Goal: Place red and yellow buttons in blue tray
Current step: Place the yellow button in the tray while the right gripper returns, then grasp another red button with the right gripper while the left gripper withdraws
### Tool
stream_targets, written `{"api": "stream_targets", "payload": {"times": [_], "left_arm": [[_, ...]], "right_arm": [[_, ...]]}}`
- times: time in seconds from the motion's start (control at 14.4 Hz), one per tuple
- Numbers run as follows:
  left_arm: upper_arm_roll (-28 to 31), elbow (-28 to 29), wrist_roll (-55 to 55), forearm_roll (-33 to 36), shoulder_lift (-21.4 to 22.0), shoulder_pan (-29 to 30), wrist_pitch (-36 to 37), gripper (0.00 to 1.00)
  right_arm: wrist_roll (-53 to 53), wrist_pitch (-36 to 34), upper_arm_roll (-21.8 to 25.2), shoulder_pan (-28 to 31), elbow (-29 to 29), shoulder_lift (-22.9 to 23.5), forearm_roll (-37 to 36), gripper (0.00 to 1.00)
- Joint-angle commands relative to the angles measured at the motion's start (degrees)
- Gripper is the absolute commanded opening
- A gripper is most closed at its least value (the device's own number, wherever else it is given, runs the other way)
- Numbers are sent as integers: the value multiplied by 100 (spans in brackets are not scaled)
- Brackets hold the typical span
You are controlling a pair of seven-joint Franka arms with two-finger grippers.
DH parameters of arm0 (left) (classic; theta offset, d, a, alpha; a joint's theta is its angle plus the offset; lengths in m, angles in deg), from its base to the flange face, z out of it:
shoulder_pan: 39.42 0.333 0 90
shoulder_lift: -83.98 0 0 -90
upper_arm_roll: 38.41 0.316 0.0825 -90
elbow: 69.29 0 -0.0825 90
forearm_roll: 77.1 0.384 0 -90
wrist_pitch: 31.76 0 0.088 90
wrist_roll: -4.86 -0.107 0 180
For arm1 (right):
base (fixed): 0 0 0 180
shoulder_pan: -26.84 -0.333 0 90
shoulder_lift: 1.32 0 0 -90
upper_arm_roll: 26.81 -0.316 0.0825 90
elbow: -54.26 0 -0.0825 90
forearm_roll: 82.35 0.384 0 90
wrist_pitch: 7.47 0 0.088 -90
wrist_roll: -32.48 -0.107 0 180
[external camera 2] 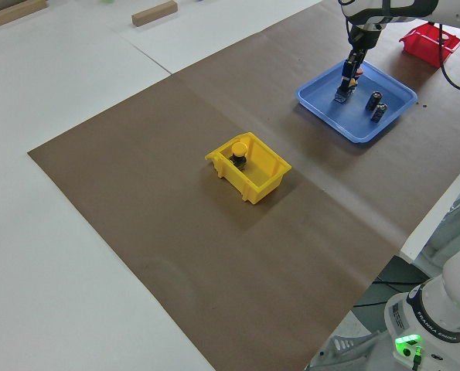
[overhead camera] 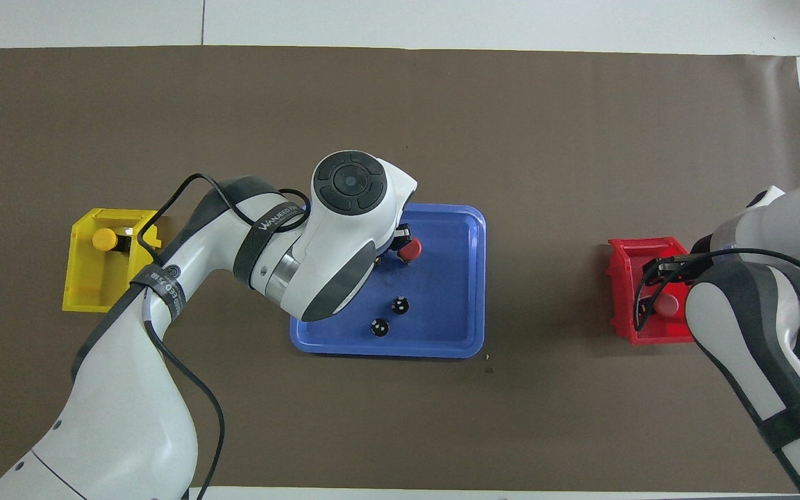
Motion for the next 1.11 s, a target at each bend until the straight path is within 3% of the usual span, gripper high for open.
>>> {"api": "stream_targets", "payload": {"times": [0.0, 0.14, 0.21, 0.28, 0.63, 0.7, 0.84, 1.05], "left_arm": [[76, -75, 50, 169, -24, -24, 133, 2], [76, -58, 50, 169, -24, -24, 89, 6], [68, -58, 50, 169, -24, -24, 80, 23], [67, -58, 58, 160, -24, -24, 72, 46], [85, -215, 85, 221, 20, -94, 431, 95], [85, -225, 85, 256, 116, -86, 484, 100], [94, -172, 50, 248, 659, 72, 747, 100], [94, -5, -701, 248, 1354, 782, 1378, 100]], "right_arm": [[296, 184, -54, 202, 394, -254, 68, 66], [445, 420, -54, 212, 604, -315, 68, 65], [524, 491, -54, 212, 684, -341, 68, 65], [612, 509, -54, 221, 719, -350, 68, 65], [666, 579, -54, 221, 842, -412, 68, 63], [692, 641, -54, 221, 886, -421, 68, 61], [797, 729, -54, 229, 991, -456, 68, 58], [920, 738, -54, 291, 1053, -491, 68, 56]]}}
